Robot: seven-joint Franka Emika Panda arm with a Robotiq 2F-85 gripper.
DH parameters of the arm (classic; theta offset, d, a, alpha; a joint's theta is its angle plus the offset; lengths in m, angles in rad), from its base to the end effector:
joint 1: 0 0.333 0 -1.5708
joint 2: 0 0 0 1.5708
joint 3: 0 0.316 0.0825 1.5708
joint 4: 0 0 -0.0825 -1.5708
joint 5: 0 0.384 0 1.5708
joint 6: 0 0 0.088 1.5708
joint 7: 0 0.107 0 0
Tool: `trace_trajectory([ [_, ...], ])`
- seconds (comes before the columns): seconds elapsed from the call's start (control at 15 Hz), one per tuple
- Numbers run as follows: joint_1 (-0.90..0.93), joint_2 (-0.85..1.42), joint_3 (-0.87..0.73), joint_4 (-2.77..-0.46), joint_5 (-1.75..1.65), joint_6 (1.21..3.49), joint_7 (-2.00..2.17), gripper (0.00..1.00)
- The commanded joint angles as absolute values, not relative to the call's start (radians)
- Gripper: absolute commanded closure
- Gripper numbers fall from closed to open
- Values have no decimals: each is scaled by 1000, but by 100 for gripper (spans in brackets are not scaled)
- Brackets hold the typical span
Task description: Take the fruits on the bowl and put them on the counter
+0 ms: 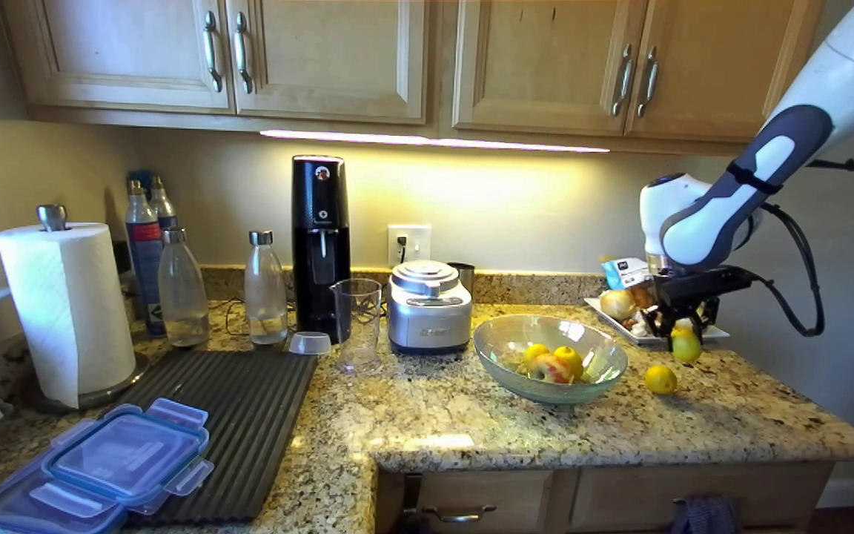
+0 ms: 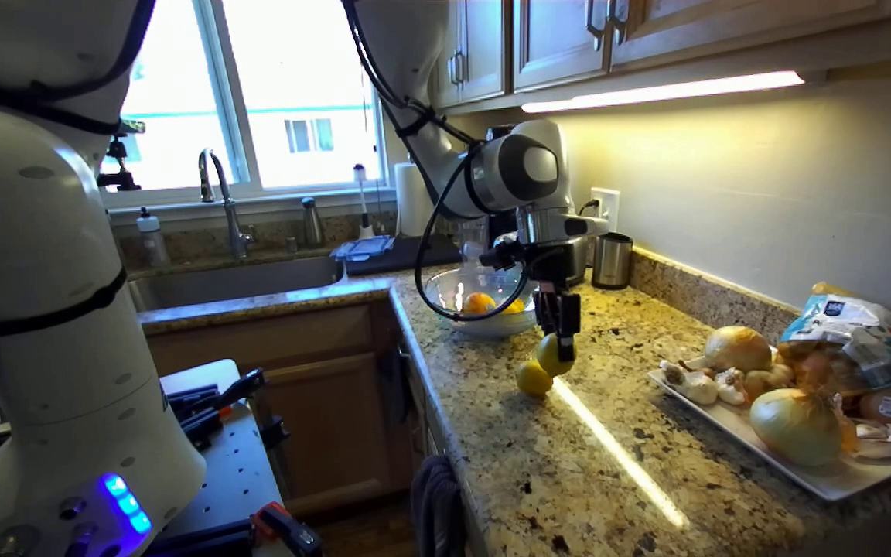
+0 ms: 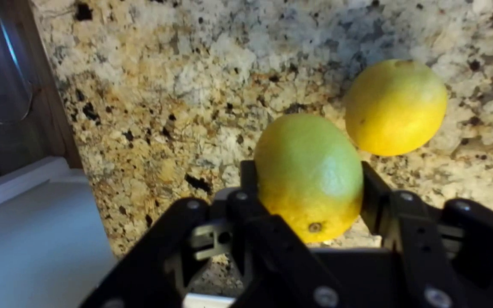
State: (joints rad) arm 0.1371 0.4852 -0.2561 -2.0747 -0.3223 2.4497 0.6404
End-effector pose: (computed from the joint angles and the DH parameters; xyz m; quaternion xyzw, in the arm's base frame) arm 0.5741 -0.0692 0.1914 0.9586 -0.2326 -0.0112 0.1636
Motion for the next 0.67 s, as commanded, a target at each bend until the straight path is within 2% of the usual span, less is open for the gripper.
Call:
trace_trajectory([
  [0.0,88,439,-250,-2163,-259,2526,654,68],
  [0.2,98,404,-270,-2212,-247,2565,676,69],
  [0.27,96,480,-263,-2132,-252,2528,645,44],
  [0.6,96,464,-265,-2148,-249,2541,653,44],
])
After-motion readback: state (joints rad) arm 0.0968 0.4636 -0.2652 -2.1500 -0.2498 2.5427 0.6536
